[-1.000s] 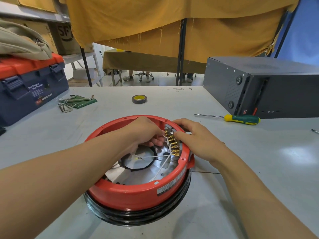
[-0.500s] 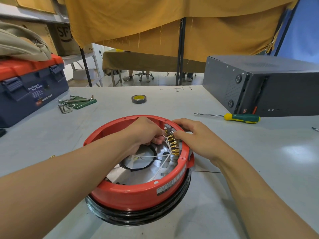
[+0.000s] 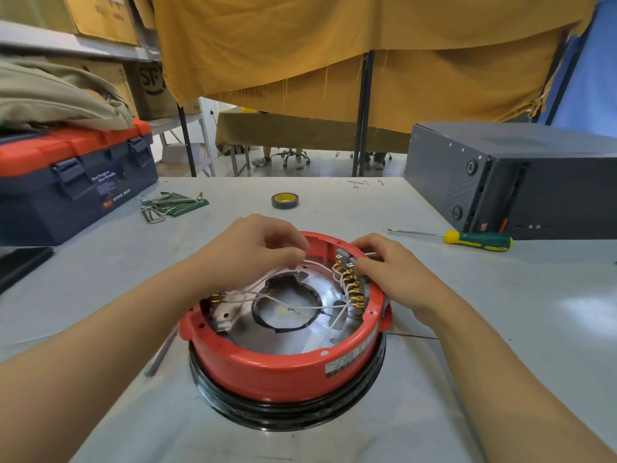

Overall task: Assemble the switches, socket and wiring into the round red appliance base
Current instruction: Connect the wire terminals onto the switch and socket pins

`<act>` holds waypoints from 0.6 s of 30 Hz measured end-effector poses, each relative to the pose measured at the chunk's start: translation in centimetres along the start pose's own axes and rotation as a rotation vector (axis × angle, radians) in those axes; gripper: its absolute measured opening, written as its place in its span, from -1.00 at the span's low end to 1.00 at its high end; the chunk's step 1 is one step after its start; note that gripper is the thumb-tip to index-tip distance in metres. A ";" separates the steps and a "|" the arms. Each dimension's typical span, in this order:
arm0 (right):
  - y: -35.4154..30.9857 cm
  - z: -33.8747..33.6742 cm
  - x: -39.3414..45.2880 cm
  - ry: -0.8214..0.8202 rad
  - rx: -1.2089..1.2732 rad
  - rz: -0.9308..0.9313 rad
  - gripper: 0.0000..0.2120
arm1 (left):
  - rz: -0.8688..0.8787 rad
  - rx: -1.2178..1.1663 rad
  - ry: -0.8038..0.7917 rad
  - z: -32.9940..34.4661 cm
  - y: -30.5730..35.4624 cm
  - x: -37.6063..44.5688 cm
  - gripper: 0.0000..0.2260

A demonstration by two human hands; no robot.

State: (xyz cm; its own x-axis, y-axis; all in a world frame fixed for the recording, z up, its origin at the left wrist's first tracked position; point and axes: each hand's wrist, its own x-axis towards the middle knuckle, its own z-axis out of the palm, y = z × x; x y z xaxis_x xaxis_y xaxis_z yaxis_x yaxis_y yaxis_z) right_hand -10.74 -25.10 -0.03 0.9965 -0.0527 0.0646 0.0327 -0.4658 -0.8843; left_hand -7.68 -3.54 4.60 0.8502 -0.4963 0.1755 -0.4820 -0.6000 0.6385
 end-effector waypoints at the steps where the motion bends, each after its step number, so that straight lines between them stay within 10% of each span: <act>1: 0.0 0.0 0.0 -0.007 0.022 0.013 -0.79 | 0.003 -0.032 0.058 -0.7 -0.7 -0.9 -0.93; 6: 0.1 0.3 0.0 0.001 0.063 -0.002 -0.78 | -0.155 -0.138 0.370 -3.7 -5.4 -5.3 -0.85; 18: -0.1 1.1 -0.3 0.022 0.077 -0.030 -0.75 | -0.434 0.272 0.259 -4.9 -13.2 -12.0 -0.92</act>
State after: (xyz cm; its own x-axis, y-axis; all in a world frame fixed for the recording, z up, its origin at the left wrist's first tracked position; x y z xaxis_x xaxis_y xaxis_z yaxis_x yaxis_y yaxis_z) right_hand -10.91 -24.06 -0.49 0.9931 -0.0594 0.1014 0.0696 -0.3978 -0.9148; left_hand -10.46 13.38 -2.23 0.9899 -0.0191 0.1406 -0.0854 -0.8714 0.4830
